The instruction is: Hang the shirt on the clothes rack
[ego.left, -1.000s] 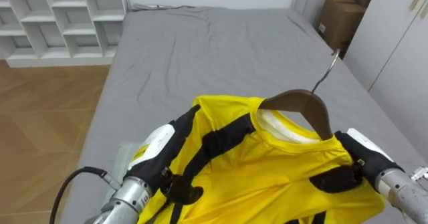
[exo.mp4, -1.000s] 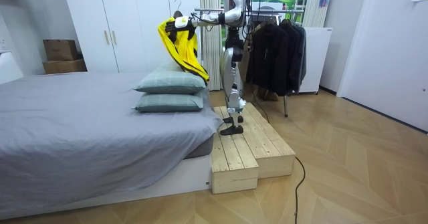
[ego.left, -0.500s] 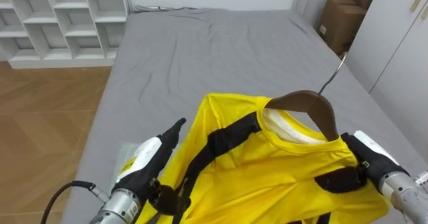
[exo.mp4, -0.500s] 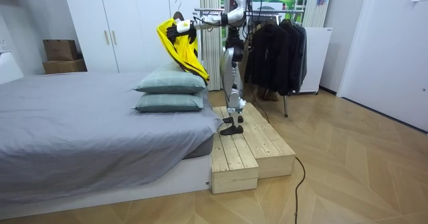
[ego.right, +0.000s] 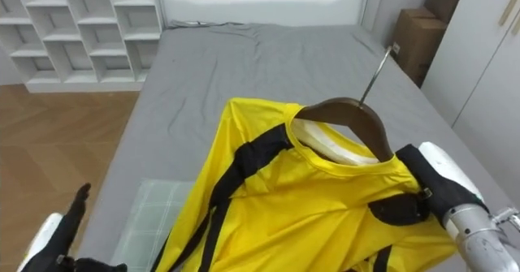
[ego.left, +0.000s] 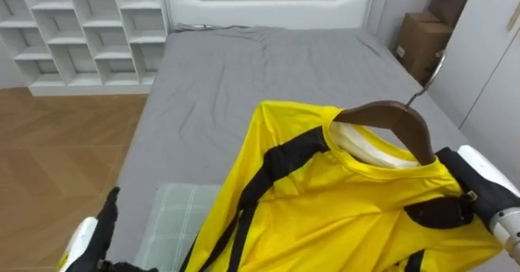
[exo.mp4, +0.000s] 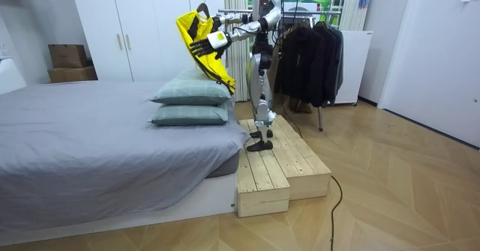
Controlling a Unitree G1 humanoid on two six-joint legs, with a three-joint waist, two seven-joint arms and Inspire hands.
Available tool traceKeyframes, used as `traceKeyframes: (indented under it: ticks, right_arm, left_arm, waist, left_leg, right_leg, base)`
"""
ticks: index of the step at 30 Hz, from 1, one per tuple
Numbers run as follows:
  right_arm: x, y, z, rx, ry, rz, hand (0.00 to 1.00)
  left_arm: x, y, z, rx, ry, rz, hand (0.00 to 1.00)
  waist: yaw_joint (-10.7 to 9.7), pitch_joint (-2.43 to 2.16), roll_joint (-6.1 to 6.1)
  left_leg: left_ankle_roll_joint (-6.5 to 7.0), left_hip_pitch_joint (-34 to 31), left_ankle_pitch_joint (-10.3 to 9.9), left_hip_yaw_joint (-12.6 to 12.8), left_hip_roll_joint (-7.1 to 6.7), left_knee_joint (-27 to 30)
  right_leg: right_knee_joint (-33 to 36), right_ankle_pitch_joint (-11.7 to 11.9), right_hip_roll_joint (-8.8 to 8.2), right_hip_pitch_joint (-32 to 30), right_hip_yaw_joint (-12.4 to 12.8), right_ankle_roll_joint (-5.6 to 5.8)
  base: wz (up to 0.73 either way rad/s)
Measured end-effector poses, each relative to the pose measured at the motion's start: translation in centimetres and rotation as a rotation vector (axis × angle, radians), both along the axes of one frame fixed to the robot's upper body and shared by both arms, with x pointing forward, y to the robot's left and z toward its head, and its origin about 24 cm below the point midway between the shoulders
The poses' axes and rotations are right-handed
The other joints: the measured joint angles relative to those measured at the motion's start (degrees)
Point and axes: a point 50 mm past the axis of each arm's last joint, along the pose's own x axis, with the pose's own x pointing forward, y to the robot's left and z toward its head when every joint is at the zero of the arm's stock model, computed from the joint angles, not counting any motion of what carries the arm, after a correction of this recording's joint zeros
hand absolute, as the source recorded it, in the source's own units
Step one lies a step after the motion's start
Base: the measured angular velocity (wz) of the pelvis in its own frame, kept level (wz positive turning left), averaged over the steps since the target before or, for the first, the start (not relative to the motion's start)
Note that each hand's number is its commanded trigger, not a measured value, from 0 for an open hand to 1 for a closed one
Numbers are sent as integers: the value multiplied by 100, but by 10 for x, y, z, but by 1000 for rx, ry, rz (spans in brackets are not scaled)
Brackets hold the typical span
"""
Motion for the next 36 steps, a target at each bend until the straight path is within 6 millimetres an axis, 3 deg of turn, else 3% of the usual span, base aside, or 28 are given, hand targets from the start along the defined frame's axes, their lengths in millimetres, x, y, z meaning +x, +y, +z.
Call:
traceKeyframes:
  ticks: [5, 7, 9, 14, 22, 28, 36]
  right_arm:
    - [-5, -1, 14, -39, -52, -1, 100]
    - [-5, 1, 19, -49, -73, 6, 100]
    - [-5, 1, 22, -51, -85, 5, 100]
    - [-10, 1, 29, -105, -106, 0, 100]
    - [-25, -1, 24, -113, -87, -7, 100]
    - [-28, -5, 25, -99, -93, -34, 100]
    - [-29, -12, 28, -100, -102, -65, 100]
  left_arm:
    - [-37, 16, -25, -17, 112, 142, 0]
    - [-65, 21, -44, -32, 218, 216, 0]
    - [-81, 22, -54, -41, 284, 251, 0]
    - [-115, 18, -71, -71, 386, 331, 0]
    - [-192, 8, -99, -110, 705, 442, 0]
    - [-209, -5, -105, -145, 795, 473, 0]
    - [-191, -5, -106, -145, 765, 457, 0]
  waist:
    - [29, -13, -17]
    - [15, -6, -6]
    - [16, 0, -19]
    - [35, 10, -38]
    - [51, 30, -174]
    - [161, 35, -174]
    - [-9, 30, -276]
  left_leg:
    - [3, -39, 0, 5, -26, 13]
    - [3, -48, 0, 4, -24, 8]
    - [2, -93, -1, -1, -20, 9]
    - [2, -100, -1, -33, -61, 7]
    - [1, -64, -73, 7, 6, -10]
    - [21, -6, -118, 122, 11, -13]
    - [44, -73, -157, 287, 35, 122]
  right_leg:
    - [-94, -7, -14, 21, 3, 9]
    - [-90, -12, -13, 4, 4, 16]
    - [-93, -12, -10, -40, -5, 15]
    - [-131, -20, -18, -17, -23, 16]
    - [-55, -18, 14, 18, 67, 16]
    - [-51, -18, 20, 7, 308, 16]
    - [-59, -21, 0, -110, 303, 22]
  base:
    - [0]
    - [0]
    - [0]
    - [3]
    - [-2]
    - [-13]
    - [-5]
